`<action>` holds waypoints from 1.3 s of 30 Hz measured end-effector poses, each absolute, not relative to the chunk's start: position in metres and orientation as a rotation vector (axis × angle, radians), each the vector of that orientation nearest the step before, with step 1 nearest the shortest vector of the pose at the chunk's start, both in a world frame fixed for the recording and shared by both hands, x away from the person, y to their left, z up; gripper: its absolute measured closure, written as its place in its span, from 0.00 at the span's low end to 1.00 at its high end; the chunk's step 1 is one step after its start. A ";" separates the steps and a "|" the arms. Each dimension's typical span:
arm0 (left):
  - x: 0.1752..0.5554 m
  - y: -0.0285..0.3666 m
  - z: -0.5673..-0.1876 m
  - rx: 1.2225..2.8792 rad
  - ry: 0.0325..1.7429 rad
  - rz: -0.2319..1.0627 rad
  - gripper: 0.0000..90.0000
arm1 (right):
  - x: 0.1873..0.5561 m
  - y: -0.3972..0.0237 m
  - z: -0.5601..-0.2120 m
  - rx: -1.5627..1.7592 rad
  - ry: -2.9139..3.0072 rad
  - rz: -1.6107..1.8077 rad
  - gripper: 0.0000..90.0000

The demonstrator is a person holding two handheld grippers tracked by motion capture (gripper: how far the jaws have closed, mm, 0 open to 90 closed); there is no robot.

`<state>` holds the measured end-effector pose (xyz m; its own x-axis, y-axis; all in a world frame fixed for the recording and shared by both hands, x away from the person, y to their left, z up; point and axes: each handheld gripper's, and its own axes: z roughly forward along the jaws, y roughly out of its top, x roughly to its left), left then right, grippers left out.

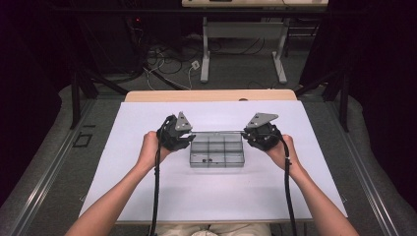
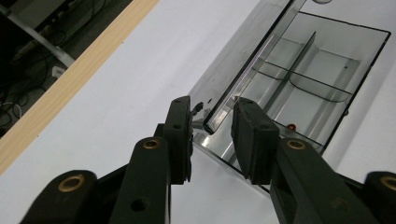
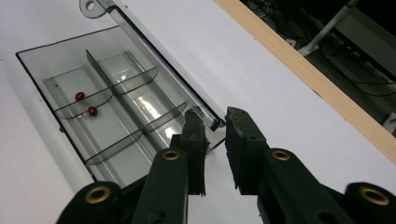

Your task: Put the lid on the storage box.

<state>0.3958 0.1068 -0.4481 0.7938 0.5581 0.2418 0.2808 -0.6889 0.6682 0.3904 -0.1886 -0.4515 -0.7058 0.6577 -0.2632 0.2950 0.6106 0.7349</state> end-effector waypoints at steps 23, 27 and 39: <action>0.381 0.108 -0.464 2.360 0.609 0.591 0.75 | 0.372 -0.189 -0.465 0.694 2.324 0.879 0.86; 0.379 0.108 -0.465 2.358 0.616 0.579 0.74 | 0.369 -0.189 -0.467 0.694 2.331 0.871 0.86; 0.373 0.107 -0.471 2.366 0.615 0.562 0.72 | 0.361 -0.190 -0.475 0.677 2.347 0.849 0.86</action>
